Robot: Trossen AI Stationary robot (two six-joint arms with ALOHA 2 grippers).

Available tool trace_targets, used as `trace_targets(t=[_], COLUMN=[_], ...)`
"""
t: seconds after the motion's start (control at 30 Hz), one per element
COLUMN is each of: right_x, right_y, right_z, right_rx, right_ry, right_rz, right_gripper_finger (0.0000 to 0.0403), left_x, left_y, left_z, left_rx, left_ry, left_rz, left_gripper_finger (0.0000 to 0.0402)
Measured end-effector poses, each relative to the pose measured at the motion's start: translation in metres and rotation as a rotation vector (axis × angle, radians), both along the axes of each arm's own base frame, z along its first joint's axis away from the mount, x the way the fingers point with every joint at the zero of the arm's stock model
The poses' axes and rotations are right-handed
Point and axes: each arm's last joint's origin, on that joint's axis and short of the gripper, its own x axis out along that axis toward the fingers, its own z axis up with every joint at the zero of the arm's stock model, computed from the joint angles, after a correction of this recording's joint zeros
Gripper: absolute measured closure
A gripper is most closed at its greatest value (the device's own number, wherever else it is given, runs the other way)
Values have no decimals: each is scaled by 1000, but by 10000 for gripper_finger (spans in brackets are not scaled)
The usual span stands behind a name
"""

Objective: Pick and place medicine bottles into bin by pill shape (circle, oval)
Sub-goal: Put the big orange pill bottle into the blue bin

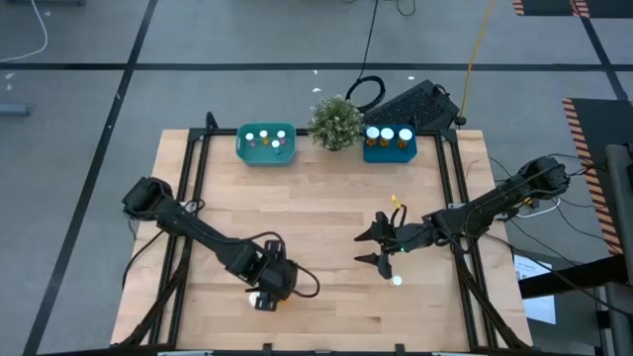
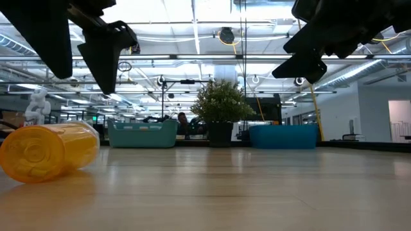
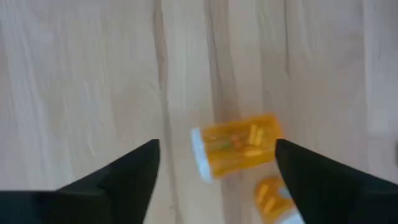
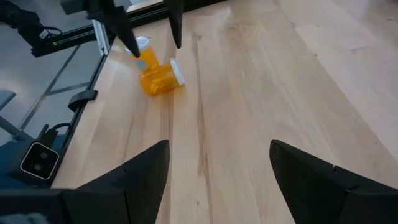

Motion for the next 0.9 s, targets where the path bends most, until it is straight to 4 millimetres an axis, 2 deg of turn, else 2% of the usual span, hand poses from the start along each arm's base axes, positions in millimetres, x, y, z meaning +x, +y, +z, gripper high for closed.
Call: trace_targets(t=[0.13,0.2,0.4,0.63,0.9], right_x=[0,0,0,0,0], right_y=[0,0,1,1,1], right_z=[0,0,0,1,1], right_rx=[-20,-24,-21,-17,-16], right_ry=[-3,-4,-3,-6,-7], right_rz=[11,16,44,43,43], right_gripper_finger=[133,133,133,133,133], left_x=[-3,-5,-6,-8,-6], left_y=[-11,-15,-24,-27,-33], left_z=[-2,-7,-19,-20,-32], left_rx=[-37,-17,55,29,44], left_ry=[-11,-4,-29,-30,-15], left_rz=[99,127,197,286,293], left_gripper_finger=[25,8,6,2,2])
